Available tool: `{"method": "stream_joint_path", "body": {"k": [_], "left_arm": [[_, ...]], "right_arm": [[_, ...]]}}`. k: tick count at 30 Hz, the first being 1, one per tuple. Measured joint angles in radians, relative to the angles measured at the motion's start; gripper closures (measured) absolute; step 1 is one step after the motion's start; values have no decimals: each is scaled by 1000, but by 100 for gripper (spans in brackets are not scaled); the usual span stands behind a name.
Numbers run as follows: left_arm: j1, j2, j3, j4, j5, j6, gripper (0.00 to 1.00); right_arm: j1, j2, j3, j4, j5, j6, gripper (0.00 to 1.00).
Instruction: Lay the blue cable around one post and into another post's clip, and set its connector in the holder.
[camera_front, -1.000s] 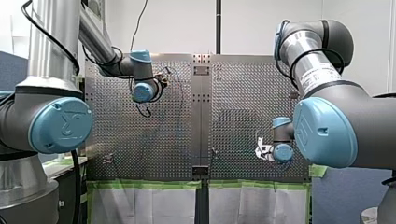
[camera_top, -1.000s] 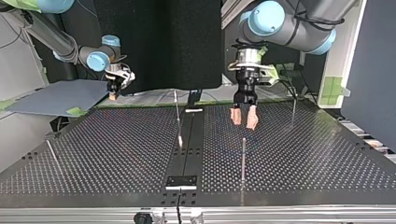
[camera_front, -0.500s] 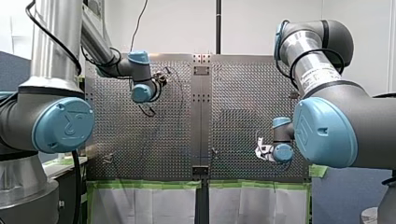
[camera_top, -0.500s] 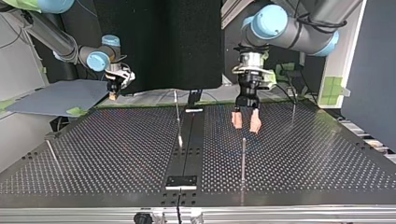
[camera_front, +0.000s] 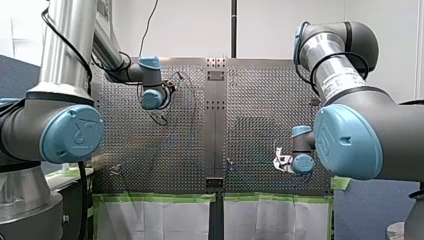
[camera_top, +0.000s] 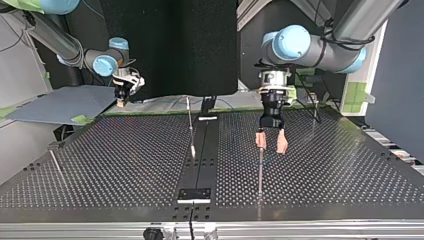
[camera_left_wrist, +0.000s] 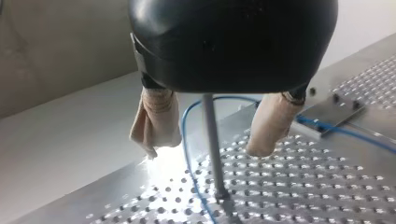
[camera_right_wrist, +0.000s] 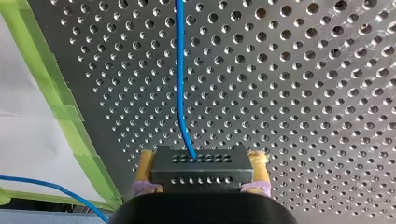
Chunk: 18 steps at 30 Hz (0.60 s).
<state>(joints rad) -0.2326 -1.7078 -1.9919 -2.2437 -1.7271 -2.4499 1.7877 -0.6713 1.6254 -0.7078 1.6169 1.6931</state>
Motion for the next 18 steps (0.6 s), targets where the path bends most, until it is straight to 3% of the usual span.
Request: {"method": "stream_joint_path", "body": {"k": [18], "left_arm": [[48, -67, 123, -104, 2, -171, 0]], "right_arm": [[-1, 2, 0, -1, 0, 0, 100]]}}
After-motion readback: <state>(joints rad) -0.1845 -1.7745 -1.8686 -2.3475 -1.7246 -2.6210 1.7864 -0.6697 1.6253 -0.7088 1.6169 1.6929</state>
